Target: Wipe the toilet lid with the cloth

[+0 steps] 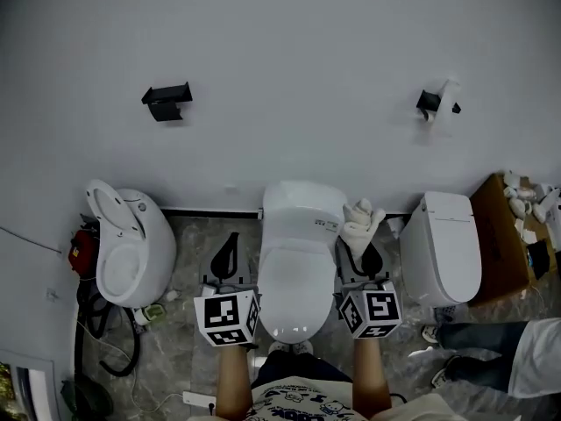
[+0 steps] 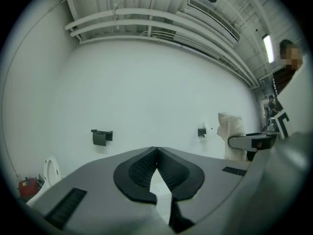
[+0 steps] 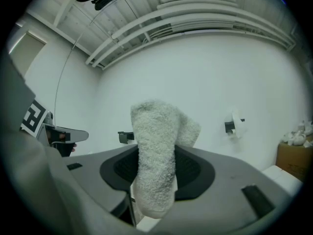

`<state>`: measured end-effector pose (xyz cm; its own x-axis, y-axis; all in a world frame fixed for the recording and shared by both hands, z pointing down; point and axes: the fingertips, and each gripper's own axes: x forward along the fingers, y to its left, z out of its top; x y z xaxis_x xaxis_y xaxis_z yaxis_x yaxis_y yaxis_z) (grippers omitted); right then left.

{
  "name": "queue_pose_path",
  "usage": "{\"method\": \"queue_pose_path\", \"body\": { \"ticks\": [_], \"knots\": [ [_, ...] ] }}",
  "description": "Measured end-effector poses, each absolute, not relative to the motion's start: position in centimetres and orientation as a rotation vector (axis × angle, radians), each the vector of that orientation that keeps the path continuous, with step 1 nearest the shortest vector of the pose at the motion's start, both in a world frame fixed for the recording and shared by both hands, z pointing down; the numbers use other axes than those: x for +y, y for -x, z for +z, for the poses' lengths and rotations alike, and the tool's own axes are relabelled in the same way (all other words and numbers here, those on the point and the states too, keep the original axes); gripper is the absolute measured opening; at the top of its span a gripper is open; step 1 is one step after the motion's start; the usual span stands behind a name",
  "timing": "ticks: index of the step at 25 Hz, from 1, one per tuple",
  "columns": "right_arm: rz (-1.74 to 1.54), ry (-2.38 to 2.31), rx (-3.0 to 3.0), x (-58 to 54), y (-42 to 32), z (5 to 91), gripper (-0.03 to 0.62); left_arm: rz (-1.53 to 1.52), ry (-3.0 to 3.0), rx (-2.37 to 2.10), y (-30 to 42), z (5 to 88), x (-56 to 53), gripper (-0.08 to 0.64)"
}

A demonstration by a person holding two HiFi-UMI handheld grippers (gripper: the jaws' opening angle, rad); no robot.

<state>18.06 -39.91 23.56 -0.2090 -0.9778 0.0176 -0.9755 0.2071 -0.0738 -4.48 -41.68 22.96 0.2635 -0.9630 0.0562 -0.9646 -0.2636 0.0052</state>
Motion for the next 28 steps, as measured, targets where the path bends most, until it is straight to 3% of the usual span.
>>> {"method": "queue_pose_path", "body": {
  "ticks": [28],
  "knots": [
    [0.000,1.942,2.390,-40.3,-18.1,19.2,0.181,-0.001,-2.567,-1.888,3.2,17.9,-41.8,0.003]
  ]
}}
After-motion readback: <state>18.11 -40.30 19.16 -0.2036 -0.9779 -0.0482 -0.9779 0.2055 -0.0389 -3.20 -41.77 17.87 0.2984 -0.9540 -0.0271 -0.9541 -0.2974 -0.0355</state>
